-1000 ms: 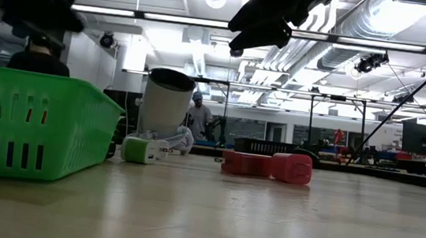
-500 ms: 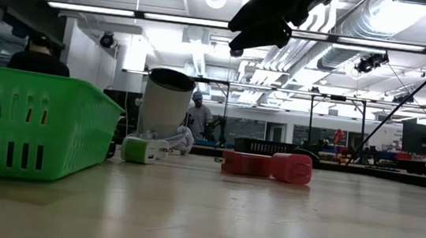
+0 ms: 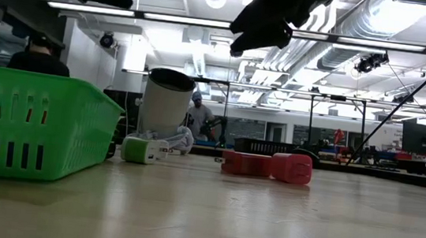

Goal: Pick & Place Office items
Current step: Put the left red charger adapter into the black bin

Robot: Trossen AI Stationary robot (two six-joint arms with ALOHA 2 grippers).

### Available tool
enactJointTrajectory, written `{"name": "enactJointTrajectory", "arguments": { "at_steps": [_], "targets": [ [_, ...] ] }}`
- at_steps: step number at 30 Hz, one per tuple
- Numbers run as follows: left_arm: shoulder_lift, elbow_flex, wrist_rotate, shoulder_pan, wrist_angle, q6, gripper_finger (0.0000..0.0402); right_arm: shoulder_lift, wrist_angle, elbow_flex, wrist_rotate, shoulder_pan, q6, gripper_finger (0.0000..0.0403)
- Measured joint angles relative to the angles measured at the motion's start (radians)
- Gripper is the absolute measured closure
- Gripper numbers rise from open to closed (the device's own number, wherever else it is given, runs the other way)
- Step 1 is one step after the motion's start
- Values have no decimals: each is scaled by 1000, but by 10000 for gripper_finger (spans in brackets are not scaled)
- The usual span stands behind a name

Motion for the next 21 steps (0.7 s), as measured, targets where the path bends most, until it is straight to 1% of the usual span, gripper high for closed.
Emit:
{"name": "enactJointTrajectory", "arguments": {
  "at_steps": [5, 10, 15, 21],
  "targets": [
    [-18, 0, 0, 22, -77, -97, 219, 0, -38, 0, 17, 0, 0, 152],
    [-19, 0, -5, 23, -86, -224, 219, 0, -42, 0, 17, 0, 2, 152],
    [-19, 0, -64, 25, -121, -396, 219, 0, -42, 0, 17, 0, 0, 152],
    [-19, 0, -70, 46, -157, -521, 224, 0, -42, 0, 17, 0, -38, 152]
  ]
}}
